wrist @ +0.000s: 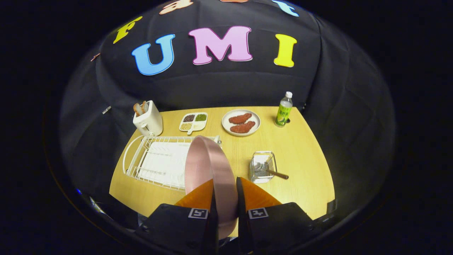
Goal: Take the plate from the dish rack, then take the spoon from the basket and place it into the plate.
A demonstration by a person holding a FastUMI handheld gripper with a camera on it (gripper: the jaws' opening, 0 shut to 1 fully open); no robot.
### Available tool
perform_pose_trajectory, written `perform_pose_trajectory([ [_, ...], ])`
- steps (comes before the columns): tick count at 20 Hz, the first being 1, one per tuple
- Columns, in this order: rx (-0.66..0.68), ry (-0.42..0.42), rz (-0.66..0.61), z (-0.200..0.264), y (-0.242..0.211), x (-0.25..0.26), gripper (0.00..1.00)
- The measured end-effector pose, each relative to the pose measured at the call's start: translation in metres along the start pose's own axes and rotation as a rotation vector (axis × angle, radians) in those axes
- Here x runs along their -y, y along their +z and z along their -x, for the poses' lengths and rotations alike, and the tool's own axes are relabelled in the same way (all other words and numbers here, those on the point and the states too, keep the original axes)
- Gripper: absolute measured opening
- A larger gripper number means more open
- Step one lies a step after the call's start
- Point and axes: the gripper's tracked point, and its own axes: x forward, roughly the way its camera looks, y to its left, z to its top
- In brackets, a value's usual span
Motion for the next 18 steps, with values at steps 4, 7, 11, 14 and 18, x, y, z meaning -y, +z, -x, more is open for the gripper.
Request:
perform_pose_trajectory([
  [4, -0.129, 0.08, -0.142, -0.008, -0.083, 0.007, 0.26],
  [7, -0.208, 0.148, -0.244, -0.028, -0.134, 0.0, 0.26],
  [11, -0.26, 0.237, -0.386, -0.052, -0.171, -0.019, 0.26],
  [14, -0.289, 0.269, -0.456, -0.074, -0.187, -0.034, 0.26],
  [18, -0.323, 0.259, -0.398, -0.108, -0.205, -0.052, 0.26],
])
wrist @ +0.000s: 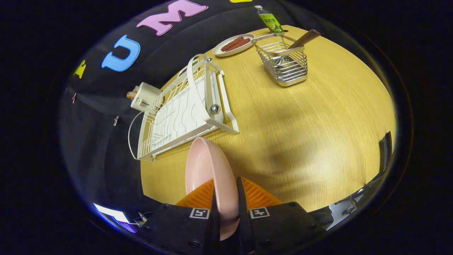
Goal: Take the plate from the dish rack, then take the spoon from the basket and place it into the plate.
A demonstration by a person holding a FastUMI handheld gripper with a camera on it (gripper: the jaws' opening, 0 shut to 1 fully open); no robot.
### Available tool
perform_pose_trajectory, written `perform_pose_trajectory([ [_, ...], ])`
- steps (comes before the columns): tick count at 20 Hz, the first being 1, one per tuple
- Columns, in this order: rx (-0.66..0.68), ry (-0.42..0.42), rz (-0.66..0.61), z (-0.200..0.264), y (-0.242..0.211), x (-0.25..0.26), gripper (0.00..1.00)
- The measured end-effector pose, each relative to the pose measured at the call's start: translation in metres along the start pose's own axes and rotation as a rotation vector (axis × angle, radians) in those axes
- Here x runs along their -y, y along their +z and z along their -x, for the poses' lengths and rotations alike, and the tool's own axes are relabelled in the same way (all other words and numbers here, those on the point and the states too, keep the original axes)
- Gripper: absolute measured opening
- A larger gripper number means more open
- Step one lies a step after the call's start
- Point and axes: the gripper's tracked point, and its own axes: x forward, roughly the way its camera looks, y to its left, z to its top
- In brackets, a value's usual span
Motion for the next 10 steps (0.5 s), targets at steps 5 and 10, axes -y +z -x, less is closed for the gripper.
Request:
perform_pose_trajectory([
  [5, -0.024, 0.024, 0.006, -0.016, 0.0, -0.017, 0.27],
  [10, -0.022, -0.066, 0.065, -0.022, 0.002, -0.002, 0.4],
])
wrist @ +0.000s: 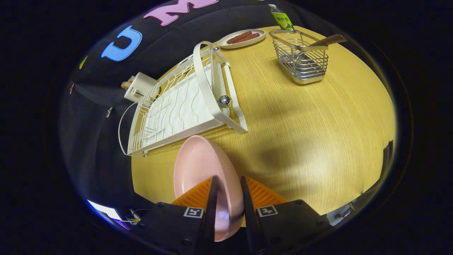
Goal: Take the plate from the dish rack, then take the spoon from the basket and place it into the plate.
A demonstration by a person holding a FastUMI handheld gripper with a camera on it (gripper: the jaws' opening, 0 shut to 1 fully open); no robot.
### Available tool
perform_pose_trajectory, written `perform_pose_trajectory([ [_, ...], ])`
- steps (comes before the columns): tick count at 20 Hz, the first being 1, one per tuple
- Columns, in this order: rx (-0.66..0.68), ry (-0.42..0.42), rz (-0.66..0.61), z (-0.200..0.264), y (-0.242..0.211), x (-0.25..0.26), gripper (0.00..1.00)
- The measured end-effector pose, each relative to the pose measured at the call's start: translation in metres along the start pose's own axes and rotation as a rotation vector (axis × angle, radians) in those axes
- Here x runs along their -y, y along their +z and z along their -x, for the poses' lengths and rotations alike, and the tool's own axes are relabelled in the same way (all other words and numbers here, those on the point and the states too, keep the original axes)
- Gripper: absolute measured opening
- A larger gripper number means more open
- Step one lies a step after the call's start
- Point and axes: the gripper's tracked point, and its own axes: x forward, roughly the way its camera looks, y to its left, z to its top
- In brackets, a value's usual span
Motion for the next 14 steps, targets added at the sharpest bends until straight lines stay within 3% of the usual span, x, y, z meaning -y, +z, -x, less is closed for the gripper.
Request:
perform_pose_trajectory([
  [1, 0.006, -0.014, 0.013, 0.001, 0.003, 0.004, 0.41],
  [3, 0.022, -0.01, 0.018, 0.001, 0.005, 0.004, 0.53],
  [4, 0.035, -0.004, 0.016, 0.005, 0.008, 0.004, 0.66],
  [10, 0.167, -0.021, 0.161, 0.044, 0.032, 0.008, 0.93],
  [14, 0.314, 0.012, 0.271, 0.092, 0.059, -0.006, 0.97],
])
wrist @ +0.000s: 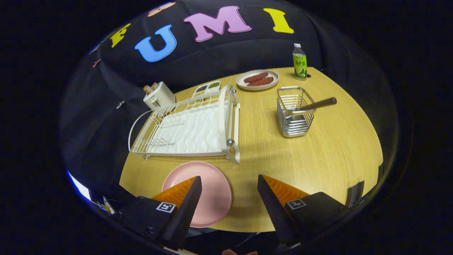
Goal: Take the plate from the dish rack, then take the spoon from the basket and place it into the plate.
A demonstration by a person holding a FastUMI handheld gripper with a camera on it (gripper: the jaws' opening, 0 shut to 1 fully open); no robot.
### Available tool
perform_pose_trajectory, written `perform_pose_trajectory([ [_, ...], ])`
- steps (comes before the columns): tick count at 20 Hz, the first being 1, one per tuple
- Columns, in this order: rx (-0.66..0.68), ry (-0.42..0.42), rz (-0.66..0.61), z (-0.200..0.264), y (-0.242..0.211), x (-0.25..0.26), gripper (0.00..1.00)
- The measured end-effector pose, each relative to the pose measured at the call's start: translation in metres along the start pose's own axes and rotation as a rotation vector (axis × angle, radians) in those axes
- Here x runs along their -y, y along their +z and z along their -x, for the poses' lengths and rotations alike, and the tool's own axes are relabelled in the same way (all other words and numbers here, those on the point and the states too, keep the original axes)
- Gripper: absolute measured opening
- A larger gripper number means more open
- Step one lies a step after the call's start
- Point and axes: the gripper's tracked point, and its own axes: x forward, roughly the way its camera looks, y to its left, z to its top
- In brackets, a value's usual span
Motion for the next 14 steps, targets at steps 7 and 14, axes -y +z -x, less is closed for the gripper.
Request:
perform_pose_trajectory([
  [7, 0.2, -0.091, 0.129, 0.052, 0.092, 0.041, 0.99],
  [14, 0.146, -0.256, 0.233, 0.022, 0.124, 0.145, 0.98],
])
